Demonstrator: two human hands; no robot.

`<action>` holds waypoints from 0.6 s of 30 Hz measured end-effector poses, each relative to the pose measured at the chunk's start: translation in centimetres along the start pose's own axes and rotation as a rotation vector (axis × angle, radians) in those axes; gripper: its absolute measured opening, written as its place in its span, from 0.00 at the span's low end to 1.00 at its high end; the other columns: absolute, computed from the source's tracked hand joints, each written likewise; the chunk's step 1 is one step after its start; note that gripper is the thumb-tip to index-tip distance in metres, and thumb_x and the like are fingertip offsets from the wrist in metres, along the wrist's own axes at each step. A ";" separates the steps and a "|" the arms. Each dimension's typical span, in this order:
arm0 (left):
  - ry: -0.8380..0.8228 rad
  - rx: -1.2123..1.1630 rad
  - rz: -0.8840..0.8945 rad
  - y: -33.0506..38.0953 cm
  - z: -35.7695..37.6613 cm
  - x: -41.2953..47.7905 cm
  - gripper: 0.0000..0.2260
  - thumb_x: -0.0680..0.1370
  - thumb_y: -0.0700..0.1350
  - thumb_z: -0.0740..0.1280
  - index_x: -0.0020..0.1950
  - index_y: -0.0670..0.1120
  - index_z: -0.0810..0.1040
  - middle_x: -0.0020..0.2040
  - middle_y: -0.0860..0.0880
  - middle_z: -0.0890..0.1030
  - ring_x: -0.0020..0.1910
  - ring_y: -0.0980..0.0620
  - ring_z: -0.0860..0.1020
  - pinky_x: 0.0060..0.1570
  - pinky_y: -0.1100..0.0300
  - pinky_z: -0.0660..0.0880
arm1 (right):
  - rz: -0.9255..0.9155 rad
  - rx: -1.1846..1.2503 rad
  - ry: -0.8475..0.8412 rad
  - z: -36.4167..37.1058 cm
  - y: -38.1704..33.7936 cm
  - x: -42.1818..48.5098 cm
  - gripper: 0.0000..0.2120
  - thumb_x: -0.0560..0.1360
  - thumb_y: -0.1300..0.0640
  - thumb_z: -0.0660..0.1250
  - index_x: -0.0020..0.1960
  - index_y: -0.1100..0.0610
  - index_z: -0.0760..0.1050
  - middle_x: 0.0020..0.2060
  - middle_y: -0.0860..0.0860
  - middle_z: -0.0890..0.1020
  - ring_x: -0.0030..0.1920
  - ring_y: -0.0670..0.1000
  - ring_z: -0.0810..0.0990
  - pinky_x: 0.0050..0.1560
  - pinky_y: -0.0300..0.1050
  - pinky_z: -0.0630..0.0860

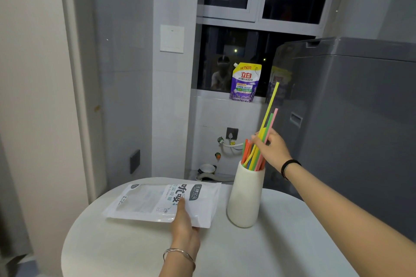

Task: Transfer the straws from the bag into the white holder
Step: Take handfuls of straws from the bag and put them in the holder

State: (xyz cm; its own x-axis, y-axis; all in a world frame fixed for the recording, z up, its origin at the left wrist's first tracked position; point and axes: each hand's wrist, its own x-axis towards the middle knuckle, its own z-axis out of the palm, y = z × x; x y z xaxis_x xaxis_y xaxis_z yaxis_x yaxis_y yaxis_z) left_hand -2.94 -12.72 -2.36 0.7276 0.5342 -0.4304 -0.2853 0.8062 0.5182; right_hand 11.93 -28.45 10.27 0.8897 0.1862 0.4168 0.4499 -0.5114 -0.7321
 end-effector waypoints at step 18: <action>-0.004 0.025 0.001 -0.1 0.0 -0.2 0.18 0.80 0.44 0.64 0.70 0.45 0.70 0.57 0.46 0.77 0.54 0.47 0.75 0.55 0.49 0.74 | -0.167 0.214 0.161 -3.0 -5.2 0.9 0.10 0.78 0.55 0.61 0.51 0.57 0.80 0.44 0.51 0.82 0.47 0.45 0.78 0.60 0.46 0.71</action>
State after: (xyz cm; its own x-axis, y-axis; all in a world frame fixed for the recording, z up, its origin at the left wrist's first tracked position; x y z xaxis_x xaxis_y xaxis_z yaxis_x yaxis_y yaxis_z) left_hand -3.05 -12.89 -2.33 0.7299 0.5341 -0.4267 -0.2706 0.7989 0.5371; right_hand 10.17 -28.13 16.02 0.7861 0.1086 0.6084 0.6101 -0.2935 -0.7359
